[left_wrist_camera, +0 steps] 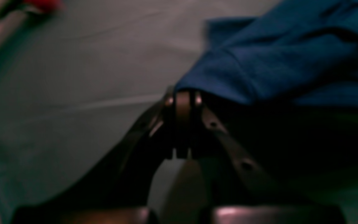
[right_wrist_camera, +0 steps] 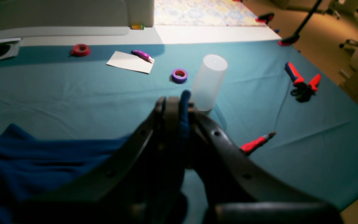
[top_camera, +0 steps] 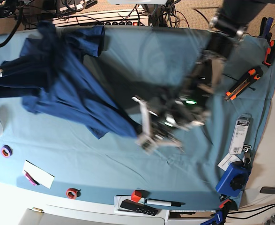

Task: Layout the t-shirt on the table in an organized manner, then fold the t-shirt properly
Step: 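Drag the grasped fabric toward the left arm, spreading the t-shirt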

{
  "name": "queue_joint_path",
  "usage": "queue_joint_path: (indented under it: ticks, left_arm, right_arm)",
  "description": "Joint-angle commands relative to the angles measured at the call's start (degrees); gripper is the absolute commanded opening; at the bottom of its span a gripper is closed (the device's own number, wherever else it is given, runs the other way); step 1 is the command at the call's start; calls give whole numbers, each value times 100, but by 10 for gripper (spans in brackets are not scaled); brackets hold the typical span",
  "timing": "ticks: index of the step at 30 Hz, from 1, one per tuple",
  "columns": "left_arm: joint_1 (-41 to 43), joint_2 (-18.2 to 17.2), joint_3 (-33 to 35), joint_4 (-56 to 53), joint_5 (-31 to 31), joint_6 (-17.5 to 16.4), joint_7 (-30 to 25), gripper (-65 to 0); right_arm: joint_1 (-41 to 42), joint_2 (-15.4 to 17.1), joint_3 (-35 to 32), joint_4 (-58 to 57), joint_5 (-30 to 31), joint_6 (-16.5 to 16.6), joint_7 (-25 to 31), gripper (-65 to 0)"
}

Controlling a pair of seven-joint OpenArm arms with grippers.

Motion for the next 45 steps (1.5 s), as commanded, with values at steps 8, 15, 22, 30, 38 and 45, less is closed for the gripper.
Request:
queue_joint_path:
  ticks: [8,15,22,30,38,45]
  left_arm:
    - [-125,-804,-1303,179,26,35,-267,-650]
    - [-122,-1390,-1880,-90,323,356,-1215,-650]
    - [-85,-1451,-1873,-1239,61,131,-1668,-256]
    - [4,-1478,-1875,-1436,-1969,-1010,-131,-255]
    - [68,-1379,-1875,-1156,-5388,-2183,1355,-275]
    - [1161,-962,-1873,-503,-6142,-2183,2096,-288]
  right_arm:
    - [20,101,31,70,74,-28,192,-650]
    - [20,101,31,70,76,-31,179,-650]
    - [20,101,31,70,227,-28,42,-650]
    - [20,101,31,70,372,-28,52,-650]
    - [20,103,31,70,372,-28,35,-650]
    - [22,101,31,70,372,-28,46,-650]
